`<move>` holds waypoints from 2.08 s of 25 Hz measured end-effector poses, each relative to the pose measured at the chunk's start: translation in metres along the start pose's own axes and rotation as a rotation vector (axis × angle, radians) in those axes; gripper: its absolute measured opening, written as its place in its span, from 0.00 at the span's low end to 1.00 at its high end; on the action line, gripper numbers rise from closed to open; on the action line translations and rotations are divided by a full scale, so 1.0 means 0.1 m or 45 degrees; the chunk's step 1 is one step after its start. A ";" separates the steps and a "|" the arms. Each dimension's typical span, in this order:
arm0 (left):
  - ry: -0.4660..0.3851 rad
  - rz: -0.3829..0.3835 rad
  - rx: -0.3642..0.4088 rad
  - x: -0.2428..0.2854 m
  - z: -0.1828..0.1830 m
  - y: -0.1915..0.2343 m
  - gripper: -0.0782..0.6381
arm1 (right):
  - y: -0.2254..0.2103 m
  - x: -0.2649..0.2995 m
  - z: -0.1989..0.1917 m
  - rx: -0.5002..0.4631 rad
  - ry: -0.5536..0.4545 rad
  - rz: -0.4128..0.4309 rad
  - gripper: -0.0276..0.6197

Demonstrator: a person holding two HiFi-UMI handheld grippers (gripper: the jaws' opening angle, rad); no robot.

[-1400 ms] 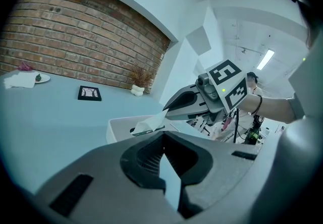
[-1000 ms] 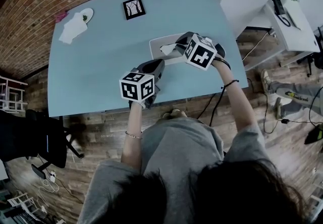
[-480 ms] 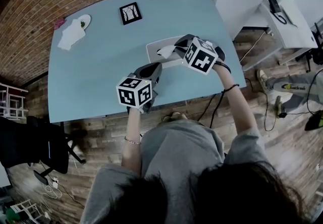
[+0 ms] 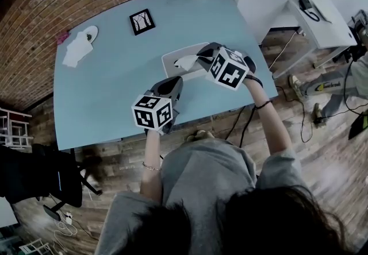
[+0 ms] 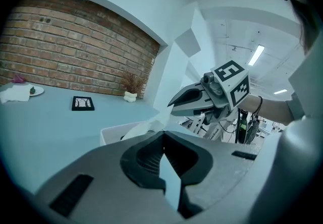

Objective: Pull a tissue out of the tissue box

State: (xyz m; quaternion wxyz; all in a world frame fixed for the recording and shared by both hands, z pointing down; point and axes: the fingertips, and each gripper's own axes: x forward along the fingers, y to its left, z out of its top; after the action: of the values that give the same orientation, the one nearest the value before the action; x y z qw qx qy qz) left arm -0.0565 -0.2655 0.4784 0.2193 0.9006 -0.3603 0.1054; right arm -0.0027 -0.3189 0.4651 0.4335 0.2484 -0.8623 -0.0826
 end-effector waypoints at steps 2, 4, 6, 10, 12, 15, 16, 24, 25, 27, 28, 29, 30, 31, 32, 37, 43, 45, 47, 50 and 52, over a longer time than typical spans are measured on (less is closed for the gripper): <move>-0.002 -0.006 0.006 -0.01 0.01 -0.01 0.11 | 0.00 -0.04 -0.01 0.009 -0.007 -0.012 0.05; -0.009 -0.012 0.012 -0.03 0.02 -0.03 0.11 | 0.02 -0.07 -0.01 0.020 -0.012 -0.022 0.05; -0.016 -0.018 0.019 -0.06 0.03 -0.04 0.11 | 0.05 -0.10 -0.01 0.033 -0.020 -0.032 0.05; -0.021 -0.029 0.036 -0.10 0.05 -0.06 0.11 | 0.09 -0.15 -0.01 0.072 -0.039 -0.053 0.05; -0.019 -0.034 0.044 -0.12 0.04 -0.05 0.11 | 0.11 -0.17 -0.01 0.092 -0.049 -0.070 0.05; -0.015 -0.040 0.061 -0.15 0.01 -0.05 0.11 | 0.15 -0.20 -0.02 0.132 -0.077 -0.101 0.05; -0.015 -0.042 0.066 -0.16 0.00 -0.06 0.11 | 0.17 -0.22 -0.02 0.150 -0.089 -0.112 0.05; -0.047 -0.057 0.103 -0.23 -0.01 -0.08 0.11 | 0.28 -0.44 0.01 0.329 -0.234 -0.215 0.05; -0.053 -0.057 0.105 -0.24 -0.01 -0.08 0.11 | 0.30 -0.47 0.03 0.352 -0.258 -0.226 0.05; -0.061 -0.053 0.112 -0.25 -0.01 -0.09 0.11 | 0.33 -0.53 0.05 0.390 -0.304 -0.246 0.05; -0.064 -0.051 0.116 -0.26 -0.01 -0.09 0.11 | 0.34 -0.56 0.05 0.408 -0.325 -0.255 0.05; -0.068 -0.050 0.119 -0.26 -0.01 -0.09 0.11 | 0.36 -0.58 0.06 0.426 -0.343 -0.263 0.05; -0.073 -0.050 0.121 -0.26 -0.01 -0.10 0.11 | 0.38 -0.59 0.06 0.443 -0.360 -0.271 0.05; -0.079 -0.049 0.122 -0.27 -0.01 -0.10 0.11 | 0.39 -0.60 0.06 0.460 -0.377 -0.279 0.05; -0.083 -0.047 0.124 -0.28 -0.02 -0.10 0.11 | 0.41 -0.61 0.06 0.477 -0.393 -0.287 0.05; -0.114 -0.035 0.123 -0.34 -0.01 -0.08 0.11 | 0.45 -0.63 0.05 0.557 -0.480 -0.318 0.05; -0.142 -0.030 0.117 -0.40 0.01 -0.06 0.11 | 0.47 -0.65 0.10 0.624 -0.555 -0.331 0.04; -0.145 -0.033 0.119 -0.41 0.03 -0.06 0.11 | 0.46 -0.65 0.12 0.633 -0.570 -0.334 0.05; -0.146 -0.034 0.122 -0.42 0.03 -0.05 0.11 | 0.46 -0.64 0.14 0.637 -0.580 -0.336 0.05; -0.150 -0.036 0.124 -0.43 0.03 -0.04 0.11 | 0.47 -0.62 0.16 0.634 -0.586 -0.336 0.05; -0.154 -0.038 0.127 -0.43 0.04 -0.04 0.11 | 0.46 -0.62 0.17 0.632 -0.589 -0.339 0.05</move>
State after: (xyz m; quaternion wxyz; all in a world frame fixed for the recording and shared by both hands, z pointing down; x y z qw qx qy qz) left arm -0.0847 -0.2385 0.4585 0.1536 0.9204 -0.3537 0.0651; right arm -0.0017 -0.2494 0.4272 0.1391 0.4309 -0.8914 0.0198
